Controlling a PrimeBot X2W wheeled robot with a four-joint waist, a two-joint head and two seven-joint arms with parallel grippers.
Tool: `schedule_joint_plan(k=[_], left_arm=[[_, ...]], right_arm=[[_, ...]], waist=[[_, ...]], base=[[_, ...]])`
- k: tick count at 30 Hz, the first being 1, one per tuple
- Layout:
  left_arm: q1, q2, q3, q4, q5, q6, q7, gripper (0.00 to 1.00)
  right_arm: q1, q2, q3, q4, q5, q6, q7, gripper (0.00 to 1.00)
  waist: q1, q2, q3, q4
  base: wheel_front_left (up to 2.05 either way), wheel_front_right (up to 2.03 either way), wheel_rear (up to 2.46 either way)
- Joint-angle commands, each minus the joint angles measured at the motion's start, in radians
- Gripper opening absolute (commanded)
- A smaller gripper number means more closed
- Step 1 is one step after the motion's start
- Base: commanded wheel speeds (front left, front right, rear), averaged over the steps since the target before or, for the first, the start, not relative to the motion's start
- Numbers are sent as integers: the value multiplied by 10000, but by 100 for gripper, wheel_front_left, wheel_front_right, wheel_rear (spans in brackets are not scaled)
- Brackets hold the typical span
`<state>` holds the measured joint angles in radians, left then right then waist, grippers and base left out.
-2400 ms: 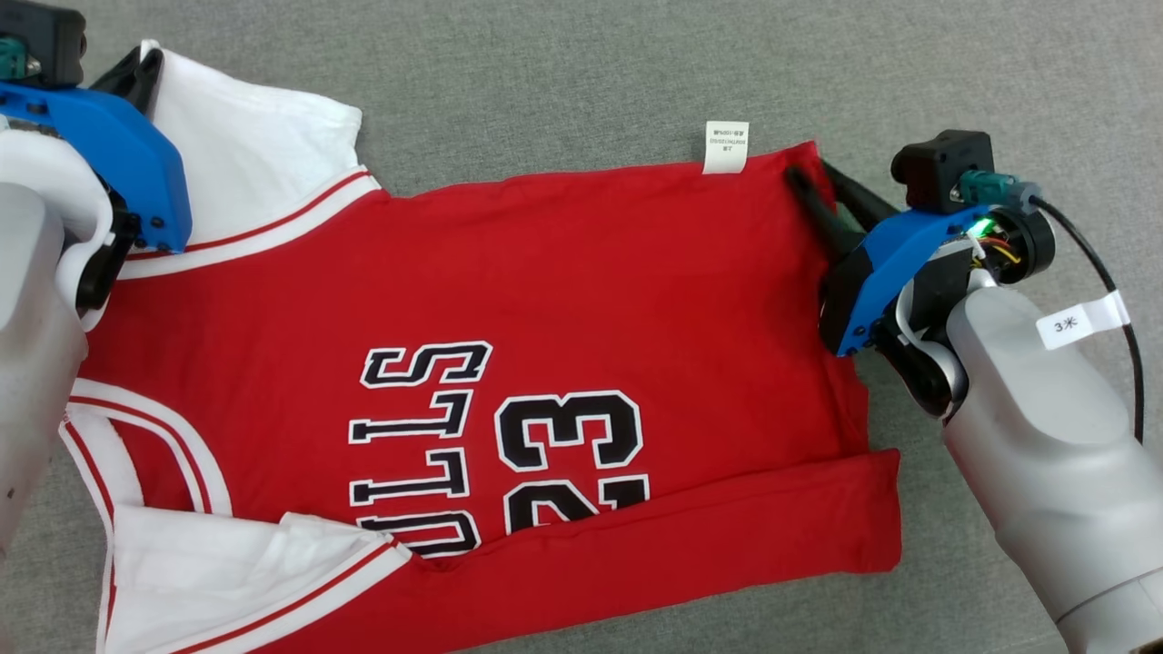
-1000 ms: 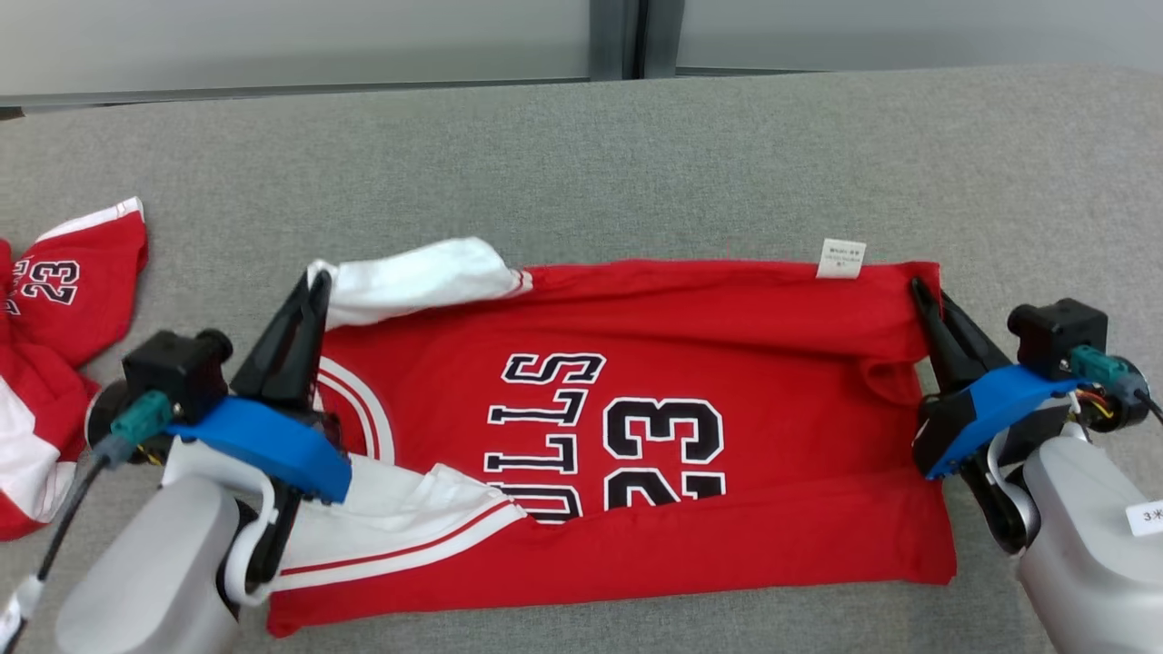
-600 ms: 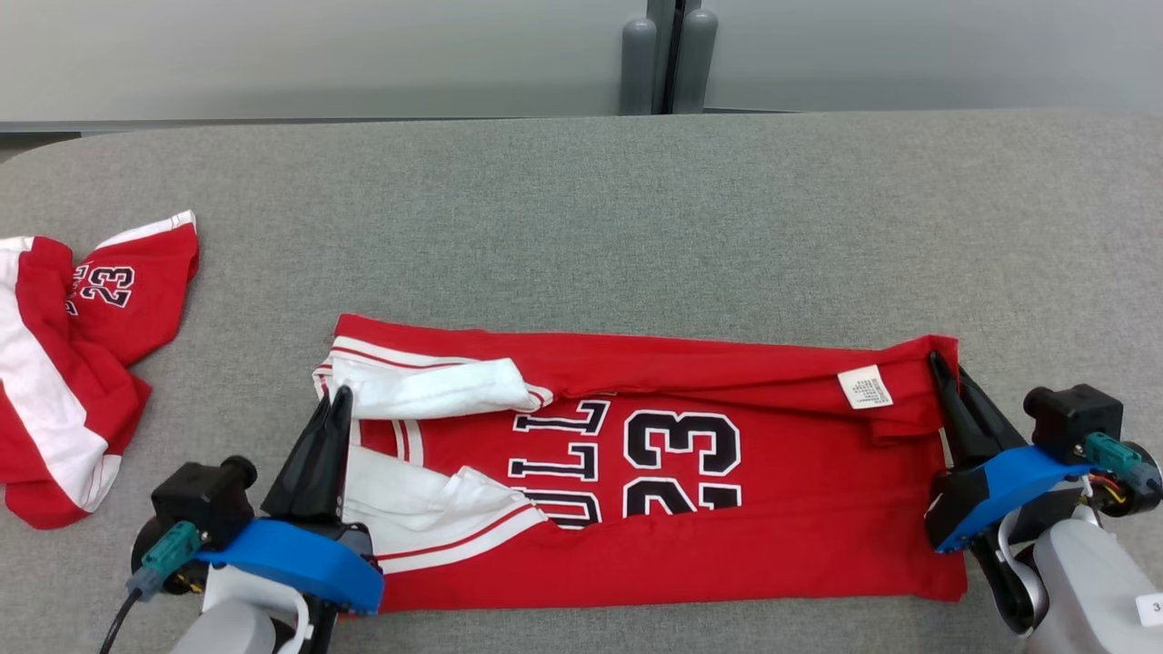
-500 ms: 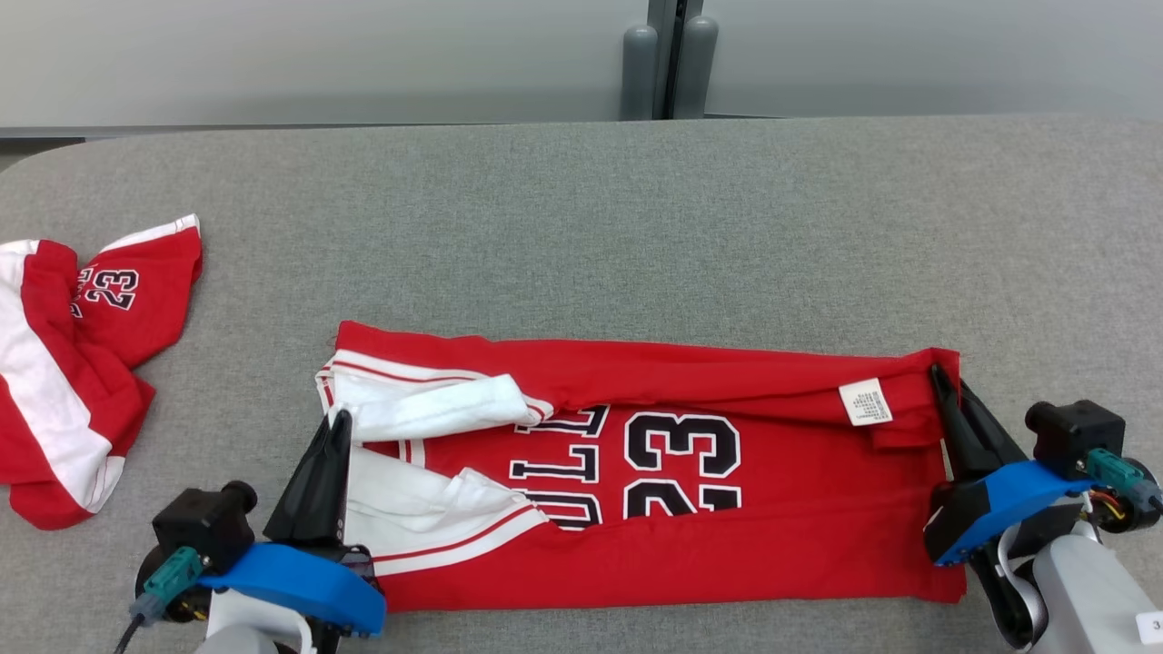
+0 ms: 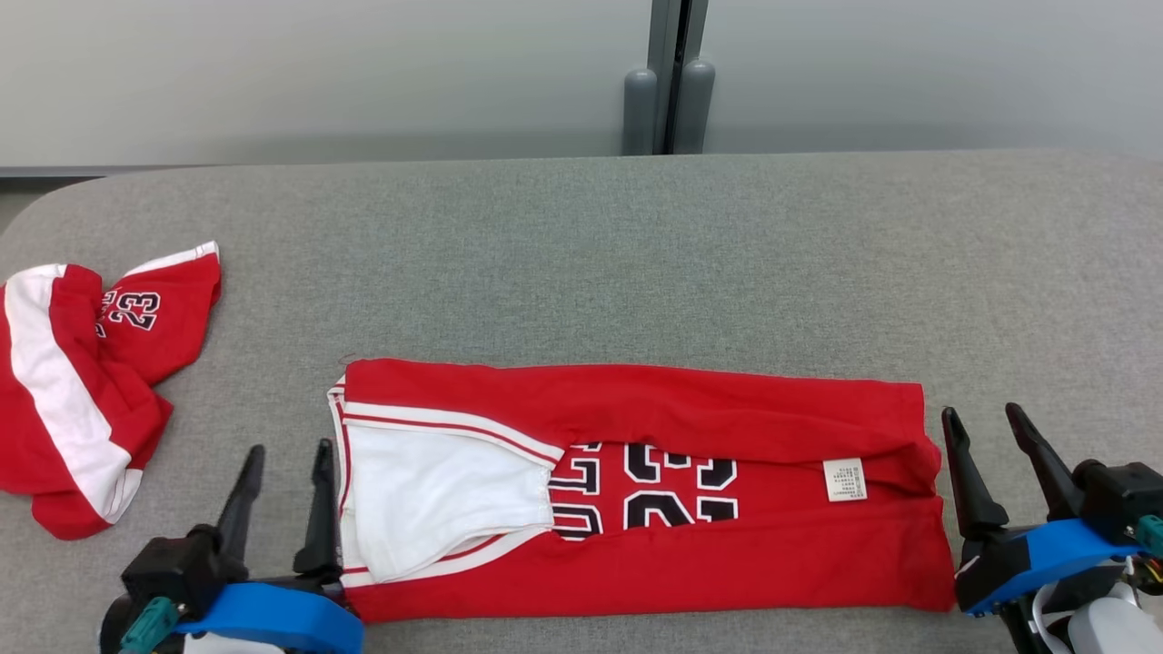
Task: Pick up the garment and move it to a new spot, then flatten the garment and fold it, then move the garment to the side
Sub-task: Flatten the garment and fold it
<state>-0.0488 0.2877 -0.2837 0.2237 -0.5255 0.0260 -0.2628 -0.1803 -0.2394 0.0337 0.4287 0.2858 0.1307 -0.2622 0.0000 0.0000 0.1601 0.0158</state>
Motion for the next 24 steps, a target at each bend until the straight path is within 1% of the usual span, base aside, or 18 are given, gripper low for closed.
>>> schedule_joint_plan(k=[1, 4, 5, 7, 10, 13, 19, 24], left_arm=[[156, -178, 390, -188, 312, 53, -27, 100], [369, -533, 1322, -615, 966, 130, -27, 100], [369, -533, 1322, -615, 966, 130, -27, 100], [527, -702, 1868, -818, 1578, 114, -27, 100], [670, -1103, 2687, -1096, 2323, 4, -27, 100], [787, -1392, 3180, -1094, 3035, -176, -25, 100], [1007, -1859, 3796, -696, 3928, -543, -25, 100], [1089, -2094, 3965, -382, 4371, -727, -25, 100]], right_arm=[[200, -42, -84, -137, -54, 1, -36, 100], [217, 0, -170, -70, -103, 1, -35, 100], [217, 0, -170, -70, -103, 1, -35, 100], [99, 46, -99, 256, -146, 1, -35, 100], [-161, 164, 3, 889, -113, 1, -34, 100], [-464, 229, 43, 1549, -82, 1, -35, 100], [-913, 515, -13, 2848, 181, 1, -34, 100], [-988, 697, 382, 3749, 352, 1, -13, 100]], waist=[[0, 0, -55, -31], [0, 0, -108, -39], [0, 0, -108, -39], [0, 0, -127, -20], [0, 0, -127, 67], [0, 0, -69, 145], [0, 0, 33, 237], [0, 0, -22, 323]], base=[[0, 0, 0], [0, 0, 0], [0, 0, 0], [0, 0, 0], [0, 0, 0], [0, 0, 0], [0, 0, 0], [0, 0, 0]])
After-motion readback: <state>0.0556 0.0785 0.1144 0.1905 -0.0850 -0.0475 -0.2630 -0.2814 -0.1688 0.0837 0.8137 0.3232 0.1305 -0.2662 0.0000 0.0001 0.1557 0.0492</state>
